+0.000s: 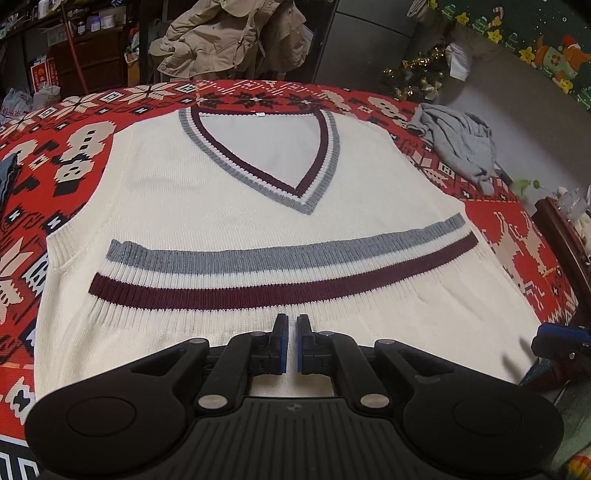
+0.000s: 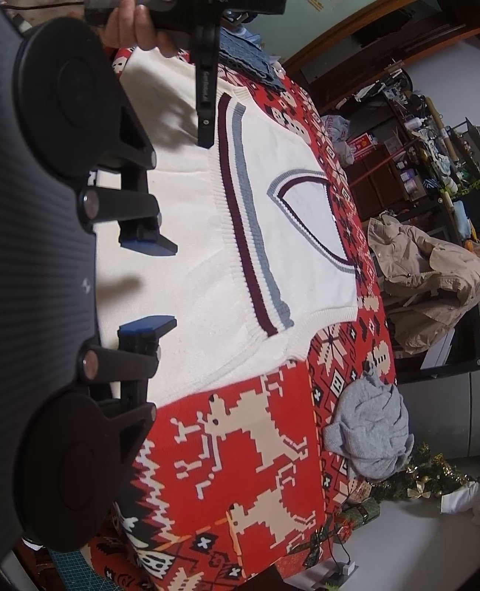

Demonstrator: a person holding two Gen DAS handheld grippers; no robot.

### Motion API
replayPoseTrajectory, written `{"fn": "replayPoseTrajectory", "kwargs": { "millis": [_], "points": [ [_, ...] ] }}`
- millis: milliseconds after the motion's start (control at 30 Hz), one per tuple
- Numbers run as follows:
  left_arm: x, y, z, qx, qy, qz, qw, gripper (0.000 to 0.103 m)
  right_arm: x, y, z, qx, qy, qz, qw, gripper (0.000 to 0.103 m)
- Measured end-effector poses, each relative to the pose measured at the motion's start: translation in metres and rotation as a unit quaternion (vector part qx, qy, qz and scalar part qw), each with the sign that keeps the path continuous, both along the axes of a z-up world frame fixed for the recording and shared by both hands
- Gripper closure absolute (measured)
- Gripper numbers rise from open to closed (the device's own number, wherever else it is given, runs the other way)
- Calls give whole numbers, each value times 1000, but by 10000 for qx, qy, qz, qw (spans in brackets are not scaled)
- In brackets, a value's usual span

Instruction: Fold clothes

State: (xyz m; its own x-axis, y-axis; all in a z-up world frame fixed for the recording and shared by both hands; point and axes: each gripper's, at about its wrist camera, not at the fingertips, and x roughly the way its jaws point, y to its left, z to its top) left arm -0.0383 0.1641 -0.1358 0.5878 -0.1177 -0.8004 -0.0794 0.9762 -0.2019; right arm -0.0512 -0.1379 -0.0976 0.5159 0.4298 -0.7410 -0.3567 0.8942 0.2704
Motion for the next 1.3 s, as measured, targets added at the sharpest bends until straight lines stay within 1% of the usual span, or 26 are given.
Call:
{"fn": "replayPoseTrajectory", "kwargs": {
  "millis": [100, 300, 400, 567, 733, 767, 867, 933, 1000, 1033, 1067, 1133, 1200, 1233, 1300],
  "points": [
    [-15, -1, -1, 19, -29, -39, 10000, 99, 0, -3, -3, -4, 38, -30, 10000, 64],
    [-64, -5, 0, -55, 28, -89, 9999, 99, 1, -1, -8, 31, 92, 4, 10000, 64],
    [-86, -7, 1, -26, 91, -111, 9999, 99, 1, 1, -10, 55, 109, 43, 9999, 64],
    [-102, -7, 4, 18, 148, -94, 9998, 99, -2, 8, -13, 26, 81, 135, 9999, 64],
    [-85, -13, 11, -95, -1, -97, 9999, 99, -7, 28, -11, -100, -137, 362, 9992, 65],
    [-77, -14, 10, -172, -25, -76, 9998, 99, -6, 36, -11, -130, -184, 433, 9988, 71],
    [-52, -17, 8, -419, -91, -11, 9991, 99, -4, 59, -10, -217, -325, 645, 9971, 80],
    [-36, -20, 3, -439, -67, 36, 9990, 99, -2, 75, -10, -276, -419, 786, 9956, 85],
    [-31, -23, 1, -419, -45, 56, 9991, 99, 0, 91, -9, -334, -513, 927, 9938, 86],
    [-29, -25, 1, -409, -34, 66, 9991, 99, 1, 99, -9, -364, -560, 997, 9928, 89],
    [-27, -26, 0, -399, -24, 76, 9992, 99, 1, 107, -9, -393, -607, 1067, 9917, 94],
    [-23, -29, -2, -379, -2, 95, 9992, 99, 3, 123, -9, -451, -700, 1208, 9892, 97],
    [-28, -27, -2, -396, 24, 80, 9992, 100, 8, 135, -17, -555, -652, 1275, 9881, 98],
    [-30, -26, -2, -418, 37, 59, 9991, 99, 11, 140, -21, -607, -627, 1307, 9876, 101],
    [-39, -27, -1, -380, 37, 21, 9993, 99, 13, 143, -33, -745, -477, 1344, 9870, 101]
  ]
}}
